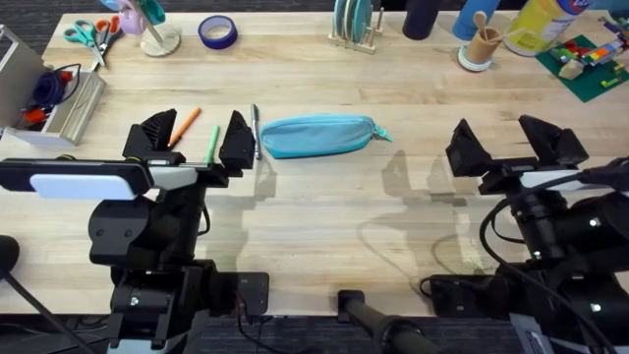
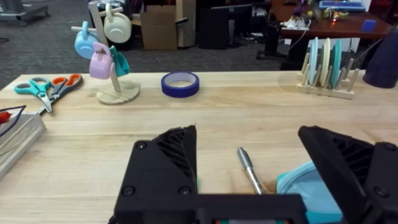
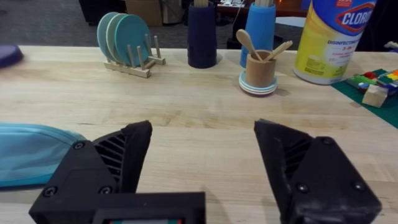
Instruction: Unzip the bag, pick up the pens from the table one at a time and place them inside, then zip the bag closed.
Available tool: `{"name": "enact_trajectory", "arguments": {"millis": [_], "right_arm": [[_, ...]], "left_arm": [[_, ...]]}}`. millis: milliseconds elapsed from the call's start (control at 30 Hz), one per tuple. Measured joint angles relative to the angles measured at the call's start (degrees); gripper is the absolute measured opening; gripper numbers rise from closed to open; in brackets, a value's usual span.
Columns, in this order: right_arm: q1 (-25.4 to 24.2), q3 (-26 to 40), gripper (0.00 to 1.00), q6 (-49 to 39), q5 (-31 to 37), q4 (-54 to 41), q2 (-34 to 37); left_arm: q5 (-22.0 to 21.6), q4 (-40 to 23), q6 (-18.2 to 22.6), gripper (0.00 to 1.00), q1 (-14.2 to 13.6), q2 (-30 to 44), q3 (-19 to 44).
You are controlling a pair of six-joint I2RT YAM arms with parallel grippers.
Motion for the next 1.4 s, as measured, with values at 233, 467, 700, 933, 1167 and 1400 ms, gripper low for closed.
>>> {"name": "enact_trajectory", "arguments": {"millis": [233, 467, 700, 933, 1167, 1400], "right_arm": [[0.0, 0.0, 0.997, 0.0, 0.0, 0.0, 0.0], [0.0, 0.0, 0.996, 0.1, 0.0, 0.1, 0.0], [0.0, 0.0, 0.997, 1.2, -2.1, 0.3, 0.0], [0.0, 6.4, 0.997, 1.5, -3.8, -5.8, 0.1], [0.0, 14.6, 0.997, 1.5, -3.9, -7.5, 2.9], [0.0, 24.7, 0.996, 1.5, -4.3, -13.0, 14.7]], "left_arm": [[0.0, 0.0, 0.0, 0.993, -0.2, 0.0, 0.0], [0.0, 0.0, 0.0, 0.993, -0.2, 0.0, 0.0], [0.0, 2.1, 0.0, 0.993, -0.2, 0.0, 0.1], [0.0, -3.1, 0.0, 0.993, -0.2, 0.0, 7.9], [-0.9, -3.3, 0.0, 0.993, -0.2, 1.2, 15.2], [-1.0, -4.3, 0.0, 0.993, -0.2, 10.4, 23.2]]}}
